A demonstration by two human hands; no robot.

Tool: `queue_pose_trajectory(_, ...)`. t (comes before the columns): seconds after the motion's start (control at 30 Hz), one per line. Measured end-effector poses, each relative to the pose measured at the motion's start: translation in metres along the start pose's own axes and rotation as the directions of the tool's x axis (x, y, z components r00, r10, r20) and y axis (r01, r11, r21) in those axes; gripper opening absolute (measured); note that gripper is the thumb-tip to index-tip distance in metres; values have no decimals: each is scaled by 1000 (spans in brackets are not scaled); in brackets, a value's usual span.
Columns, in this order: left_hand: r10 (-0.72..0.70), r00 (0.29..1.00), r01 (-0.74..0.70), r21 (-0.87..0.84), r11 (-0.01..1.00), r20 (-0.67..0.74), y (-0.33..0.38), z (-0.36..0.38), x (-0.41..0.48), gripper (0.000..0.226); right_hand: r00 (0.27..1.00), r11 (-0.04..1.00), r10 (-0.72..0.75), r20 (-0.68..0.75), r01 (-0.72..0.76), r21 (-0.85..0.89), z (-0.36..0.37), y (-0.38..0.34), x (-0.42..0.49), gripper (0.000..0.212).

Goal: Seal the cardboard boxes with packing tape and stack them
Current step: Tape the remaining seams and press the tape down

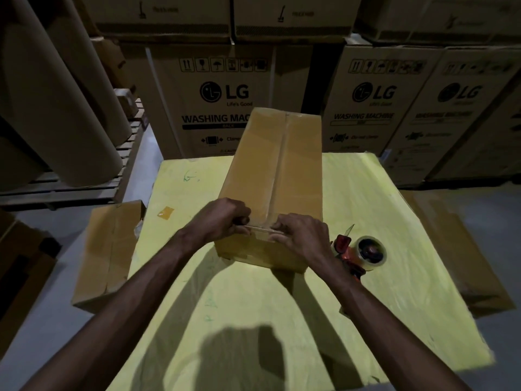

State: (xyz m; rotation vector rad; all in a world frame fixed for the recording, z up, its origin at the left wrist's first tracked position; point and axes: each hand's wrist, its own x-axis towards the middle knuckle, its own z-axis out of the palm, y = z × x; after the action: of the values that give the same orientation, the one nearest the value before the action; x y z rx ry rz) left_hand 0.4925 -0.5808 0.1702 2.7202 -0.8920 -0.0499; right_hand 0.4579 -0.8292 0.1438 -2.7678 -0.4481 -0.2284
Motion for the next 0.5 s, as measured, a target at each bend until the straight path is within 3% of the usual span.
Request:
queue_pose_trajectory(0.17, -136, 987, 125, -124, 984, -81, -43, -12, -23, 44, 997, 999, 50, -58, -49, 16, -14, 37, -26, 34)
queue_pose_trajectory(0.5, -238, 969, 203, -346, 916, -62, -57, -3, -32, 30, 992, 981, 129, 1, -128, 149, -21, 64, -45, 48)
